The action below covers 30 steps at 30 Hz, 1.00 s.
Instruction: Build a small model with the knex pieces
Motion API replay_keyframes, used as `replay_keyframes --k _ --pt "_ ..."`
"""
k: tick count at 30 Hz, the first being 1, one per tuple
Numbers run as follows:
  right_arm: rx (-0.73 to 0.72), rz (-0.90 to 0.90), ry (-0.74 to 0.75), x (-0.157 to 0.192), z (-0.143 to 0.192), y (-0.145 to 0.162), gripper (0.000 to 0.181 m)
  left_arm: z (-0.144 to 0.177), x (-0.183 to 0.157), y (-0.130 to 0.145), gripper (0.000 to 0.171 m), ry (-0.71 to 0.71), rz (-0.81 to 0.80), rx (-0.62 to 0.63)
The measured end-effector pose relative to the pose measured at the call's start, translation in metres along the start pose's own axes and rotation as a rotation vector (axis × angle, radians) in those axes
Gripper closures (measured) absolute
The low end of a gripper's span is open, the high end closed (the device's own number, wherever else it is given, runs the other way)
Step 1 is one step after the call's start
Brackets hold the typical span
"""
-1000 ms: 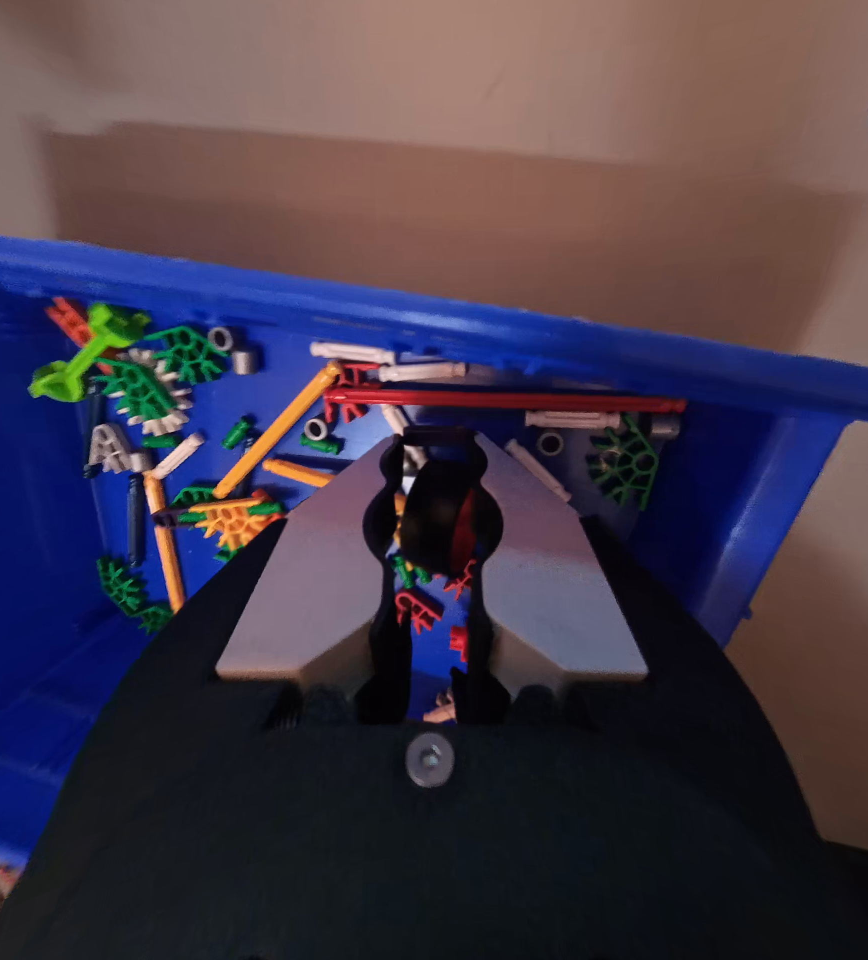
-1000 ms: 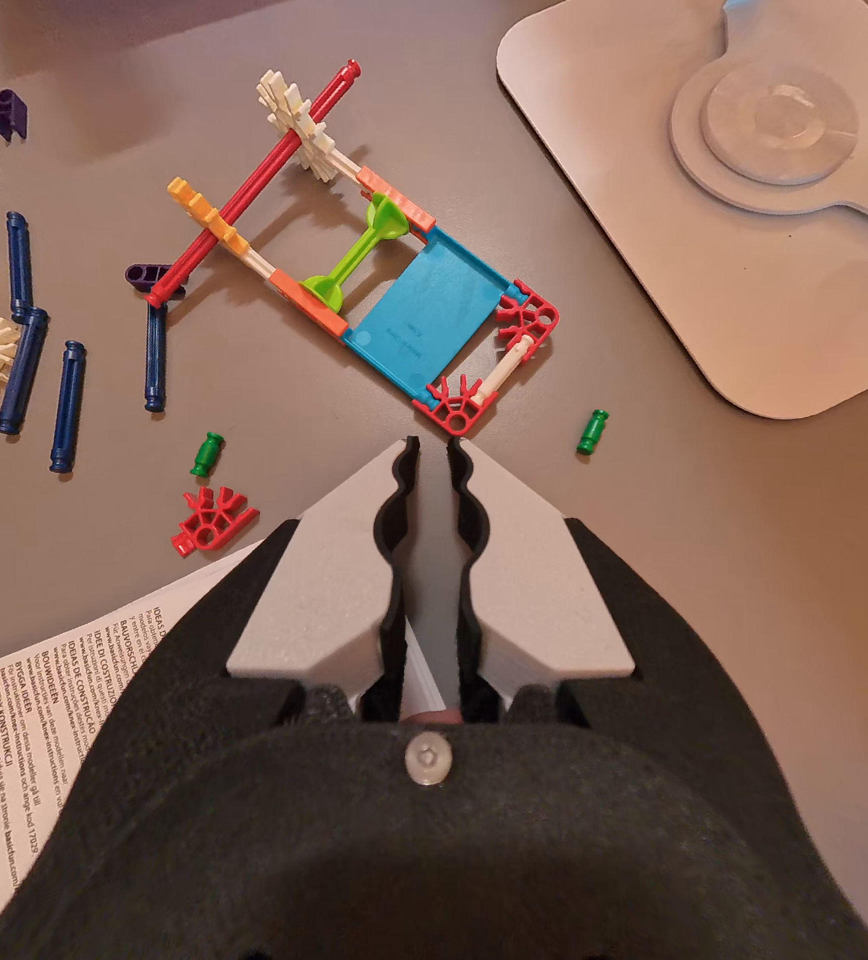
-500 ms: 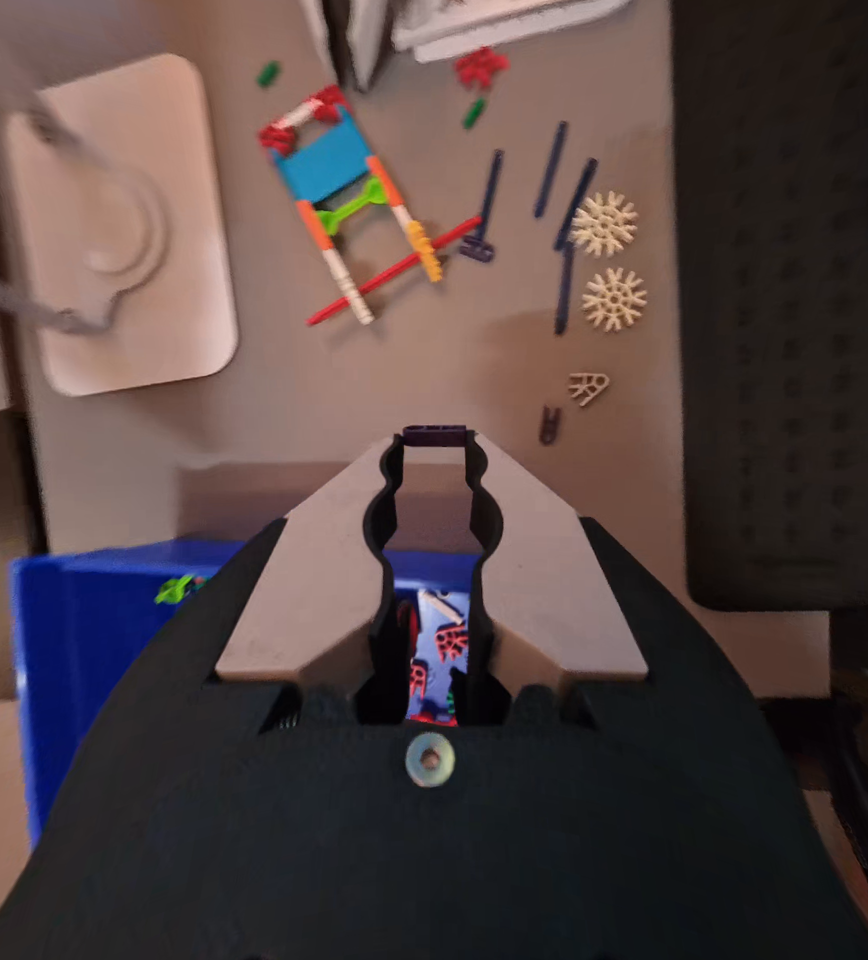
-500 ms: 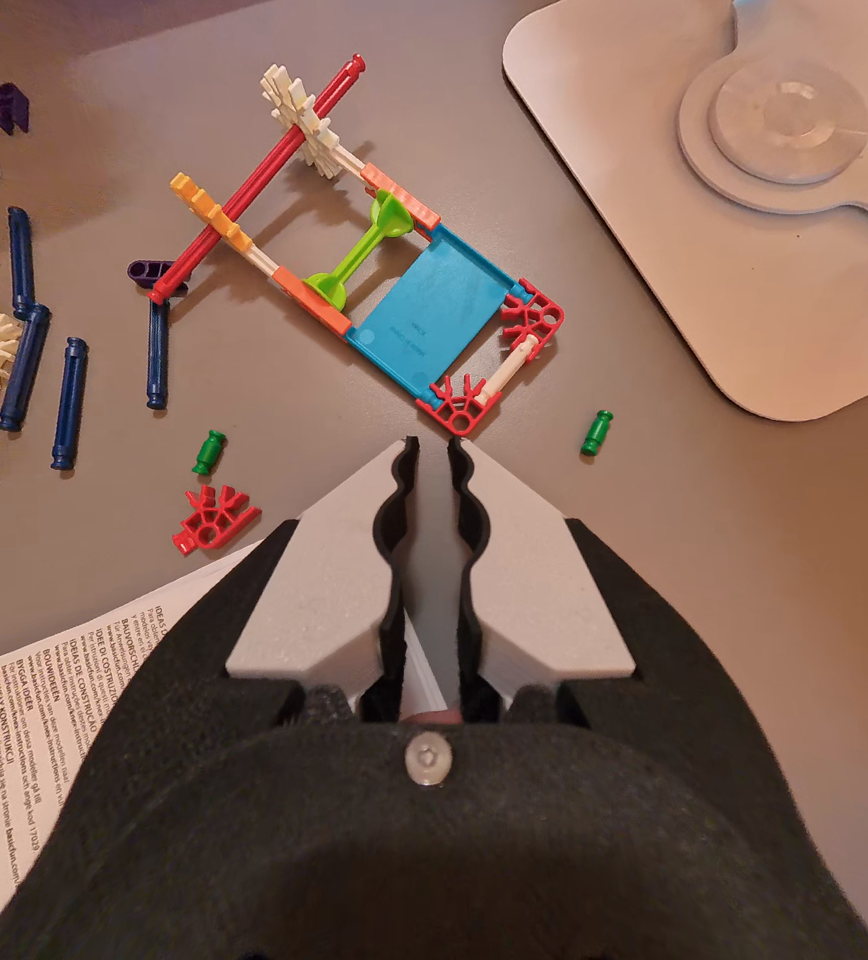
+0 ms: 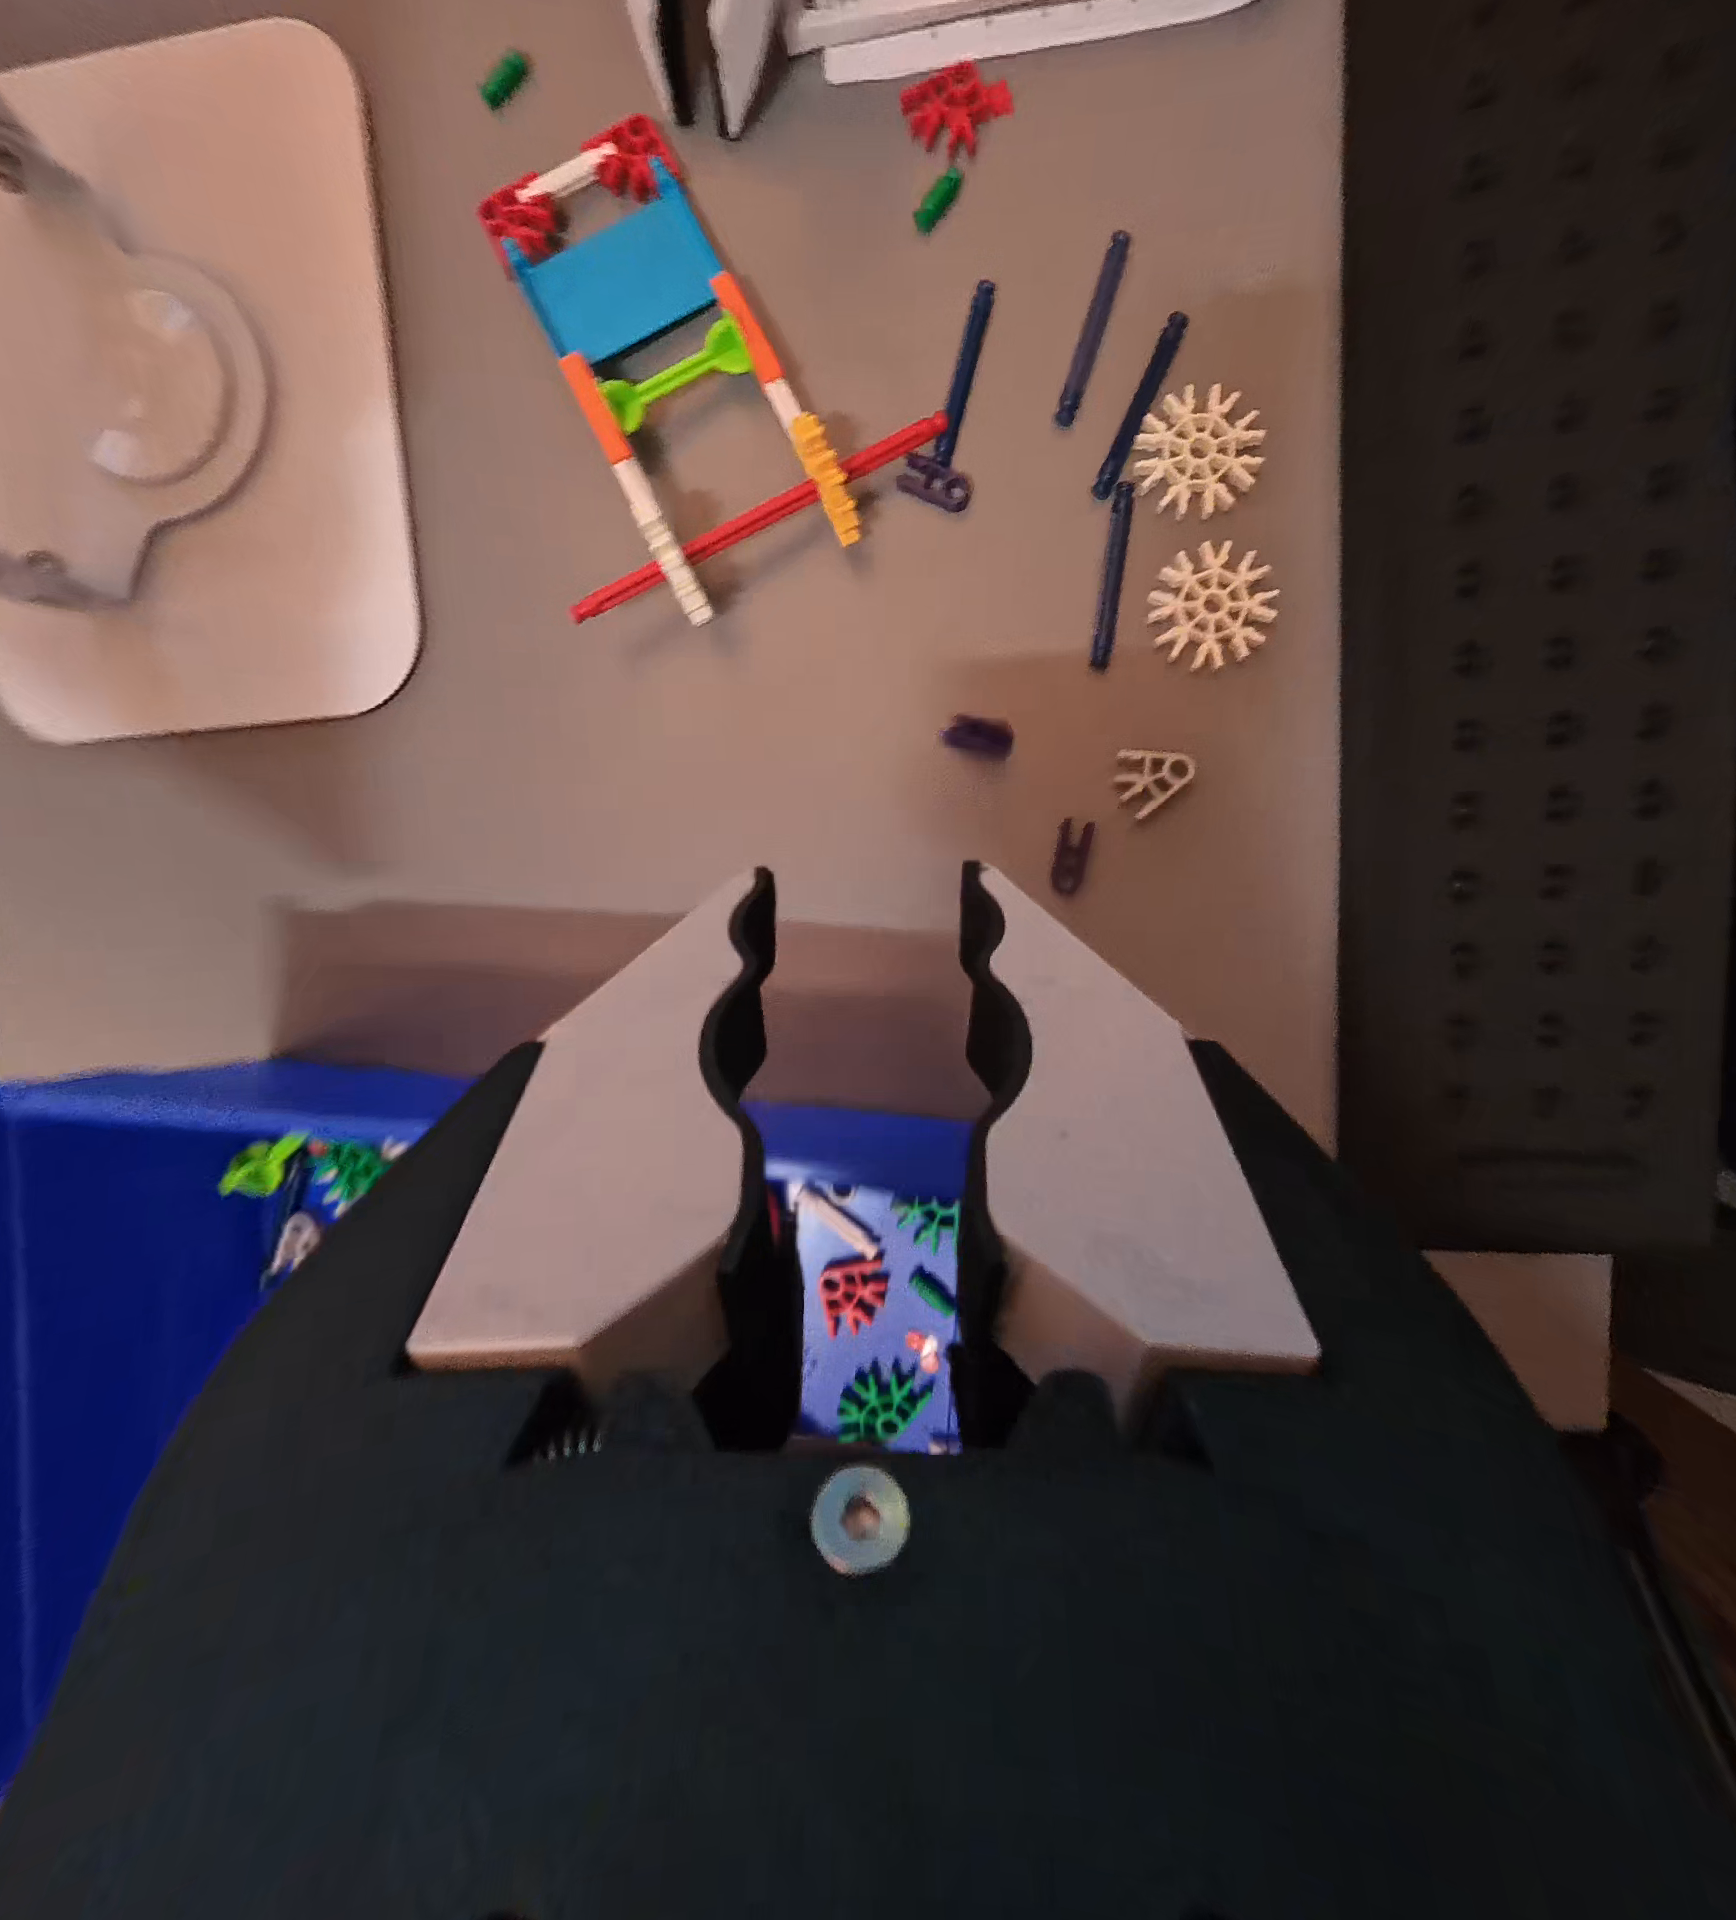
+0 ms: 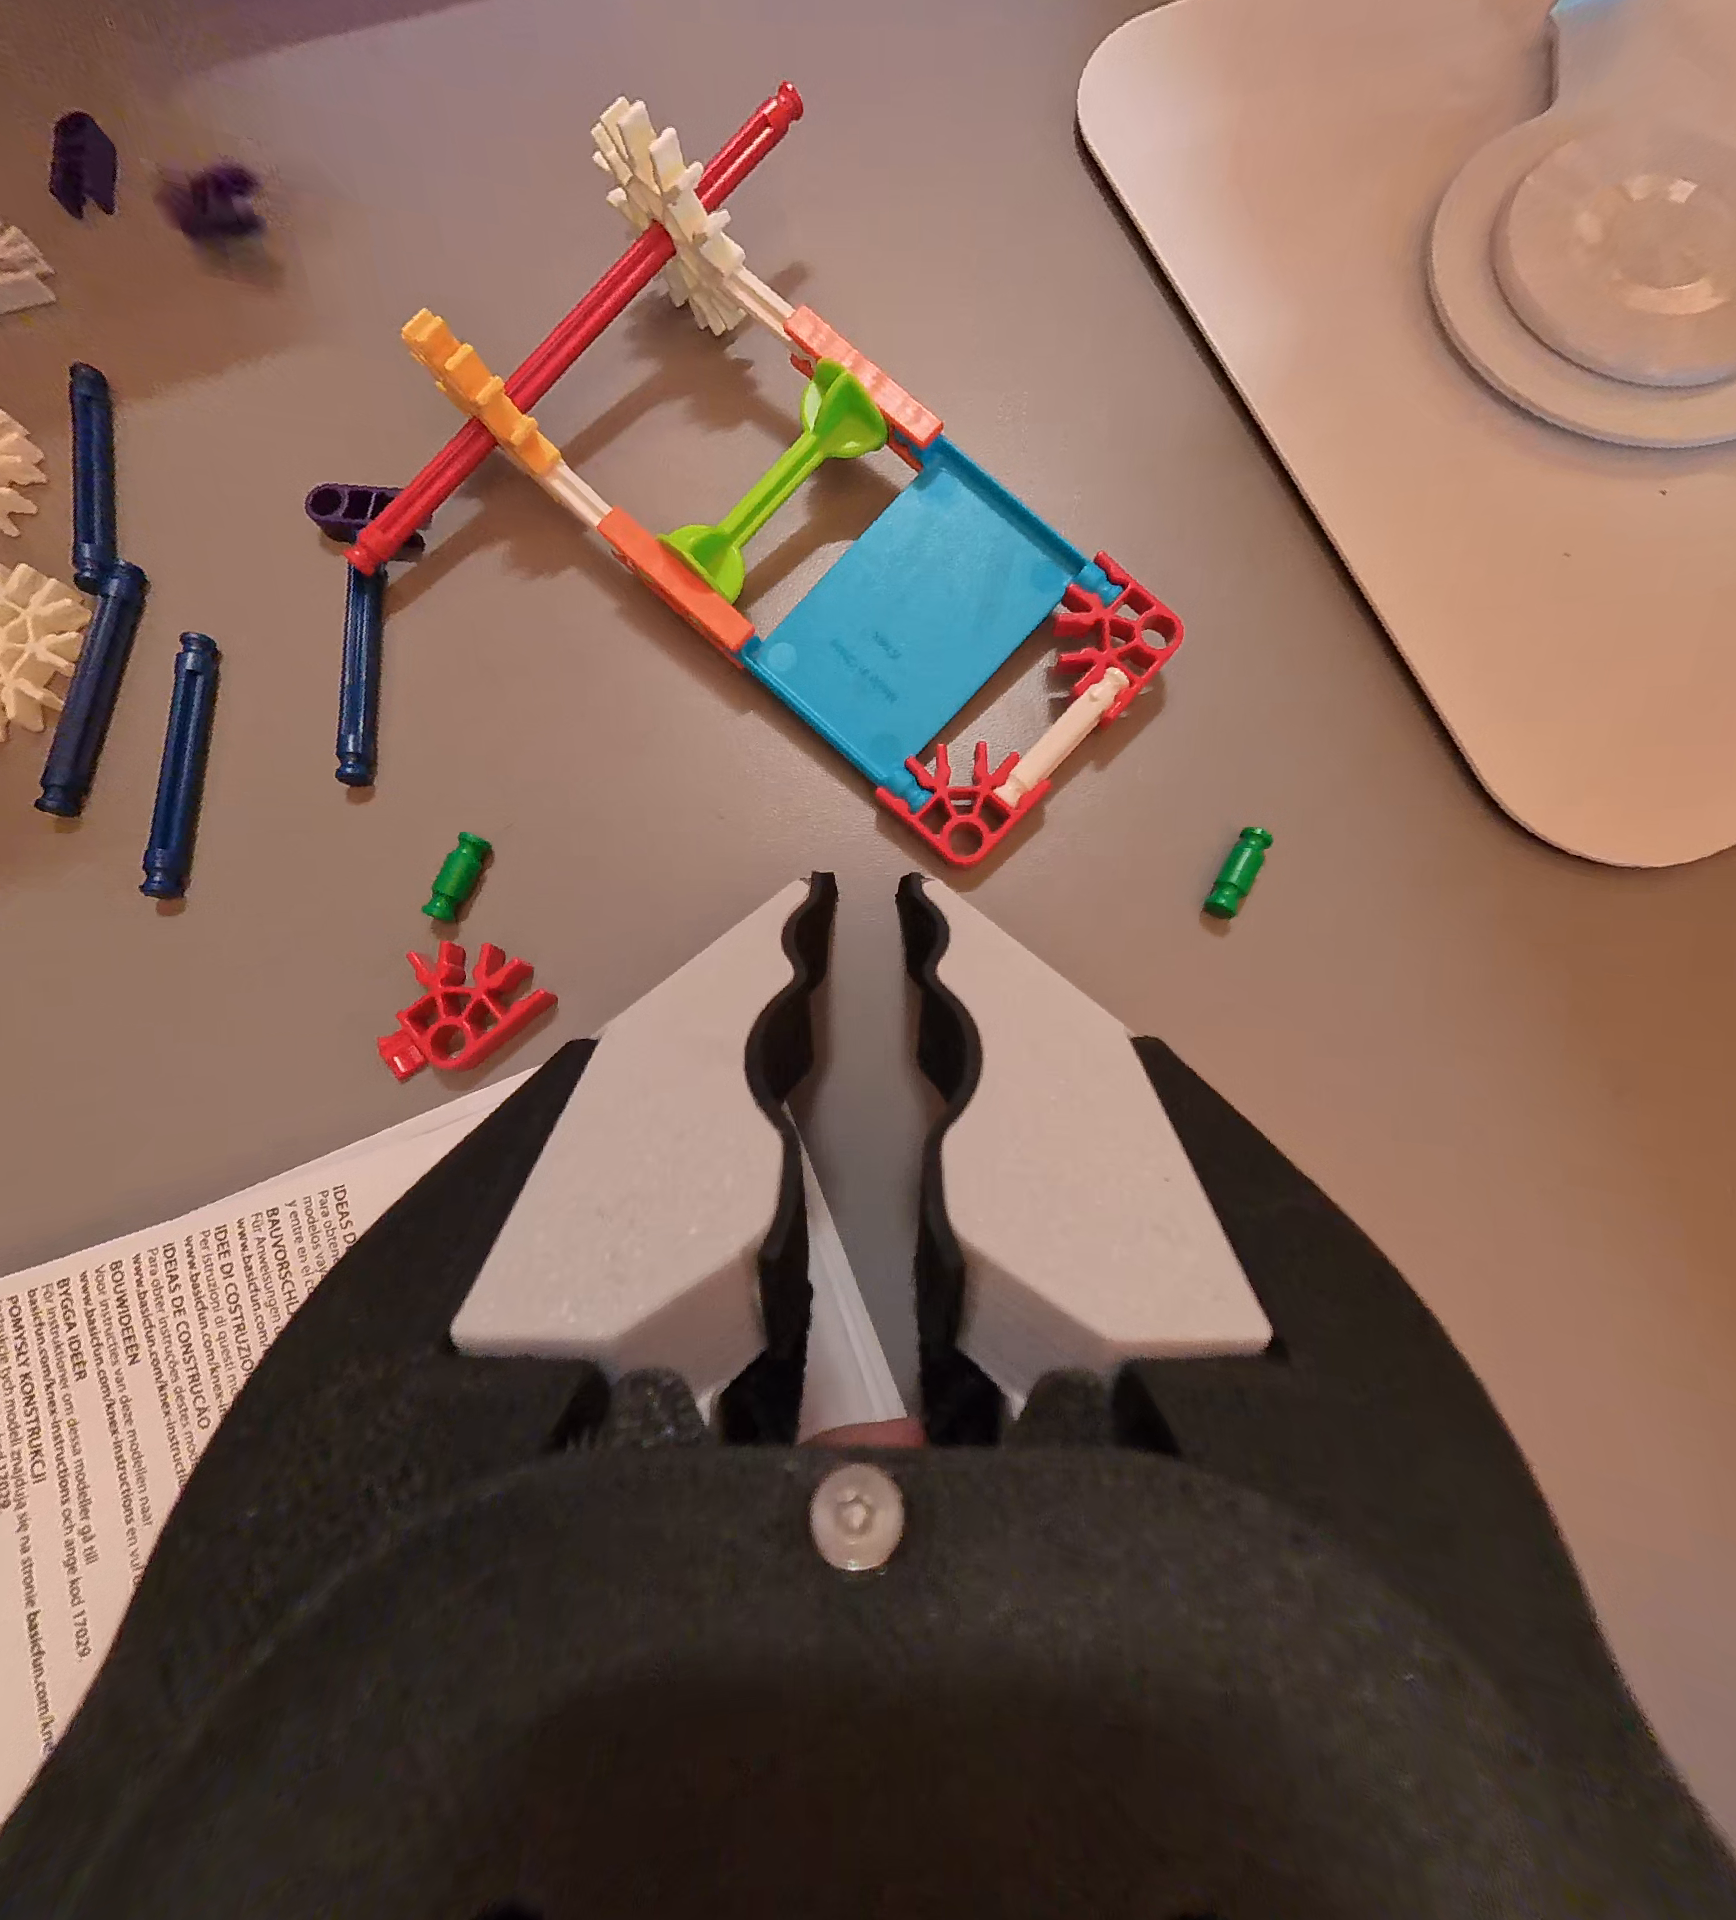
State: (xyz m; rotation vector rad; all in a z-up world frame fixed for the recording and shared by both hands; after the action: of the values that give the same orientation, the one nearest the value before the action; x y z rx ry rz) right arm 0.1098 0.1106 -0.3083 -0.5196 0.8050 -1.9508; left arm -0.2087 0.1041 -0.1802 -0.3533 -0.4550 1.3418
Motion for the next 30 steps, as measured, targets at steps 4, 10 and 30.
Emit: replay_keyframes --k 4,10,30 --pt "0.0 0.002 0.0 0.0 0.0 0.0 0.17 0.041 0.008 0.033 0.148 -0.113 0.058 -0.013" --pt "-0.001 -0.002 0.0 0.0 0.0 0.0 0.17 0.047 0.009 0.096 0.151 -0.093 0.163 0.042" --pt "-0.003 -0.006 0.0 -0.001 0.0 0.0 0.17 -0.049 0.014 0.134 0.157 -0.016 0.112 0.179"
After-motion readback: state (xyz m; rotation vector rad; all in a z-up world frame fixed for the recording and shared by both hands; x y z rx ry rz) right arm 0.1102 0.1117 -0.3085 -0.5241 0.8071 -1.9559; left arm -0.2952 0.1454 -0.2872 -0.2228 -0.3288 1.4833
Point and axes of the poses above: each gripper's, where its closed fingertips meet, z back along the fingers, y out of its underside, x = y × z across the jaws, the point moved 7 cm from there along z, back along the fingers, and after that the axes turned 1 degree about -x, right-handed, at the moved point
